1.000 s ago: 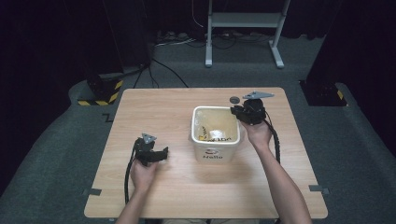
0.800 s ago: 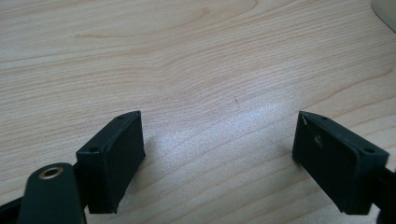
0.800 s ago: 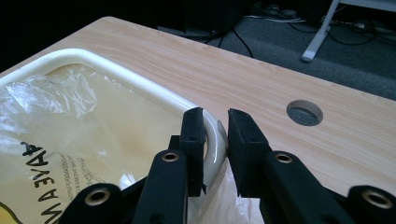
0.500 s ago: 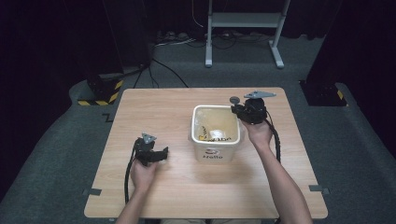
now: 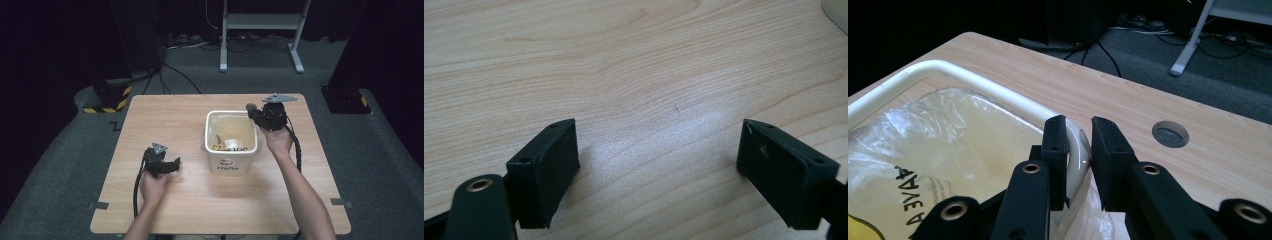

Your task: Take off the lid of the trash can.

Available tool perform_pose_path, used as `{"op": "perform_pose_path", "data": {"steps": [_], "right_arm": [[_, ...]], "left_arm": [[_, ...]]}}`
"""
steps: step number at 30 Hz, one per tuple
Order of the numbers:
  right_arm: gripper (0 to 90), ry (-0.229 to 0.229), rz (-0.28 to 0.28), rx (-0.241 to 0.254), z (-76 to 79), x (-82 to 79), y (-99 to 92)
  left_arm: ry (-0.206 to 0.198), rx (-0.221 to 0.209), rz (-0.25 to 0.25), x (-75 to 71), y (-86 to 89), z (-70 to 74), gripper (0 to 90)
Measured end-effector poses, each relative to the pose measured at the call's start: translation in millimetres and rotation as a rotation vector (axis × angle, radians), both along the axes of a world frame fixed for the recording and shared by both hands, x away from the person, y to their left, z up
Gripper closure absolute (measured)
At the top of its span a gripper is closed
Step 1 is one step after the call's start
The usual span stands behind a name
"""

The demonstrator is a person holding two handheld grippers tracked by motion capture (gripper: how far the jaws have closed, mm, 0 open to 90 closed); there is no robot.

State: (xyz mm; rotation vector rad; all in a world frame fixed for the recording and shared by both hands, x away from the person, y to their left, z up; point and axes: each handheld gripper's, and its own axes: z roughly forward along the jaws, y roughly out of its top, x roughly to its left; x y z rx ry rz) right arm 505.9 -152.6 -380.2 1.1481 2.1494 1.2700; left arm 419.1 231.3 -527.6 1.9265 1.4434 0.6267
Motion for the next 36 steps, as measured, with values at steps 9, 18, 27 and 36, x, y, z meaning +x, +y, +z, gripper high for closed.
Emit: {"op": "perform_pose_path", "data": {"steps": [9, 18, 27, 36], "right_arm": [[77.5, -0.011, -0.006, 0.008, 5.1, -2.4, -1.8], [77.6, -0.008, -0.002, 0.046, 8.7, -4.1, -7.5], [77.7, -0.003, -0.002, 0.041, 11.0, -5.5, -11.2], [77.8, 0.001, -0.005, 0.047, 13.1, -7.2, -16.9]], "left_arm": [[0.0, 0.001, 0.0, 0.0, 0.1, 0.0, 17.2], [0.0, 0.002, -0.002, -0.1, 0.1, 0.1, 17.2], [0.0, 0.0, 0.0, 0.0, 0.0, 0.0, 17.2], [0.0, 0.002, -0.002, -0.1, 0.1, 0.0, 17.2]]}}
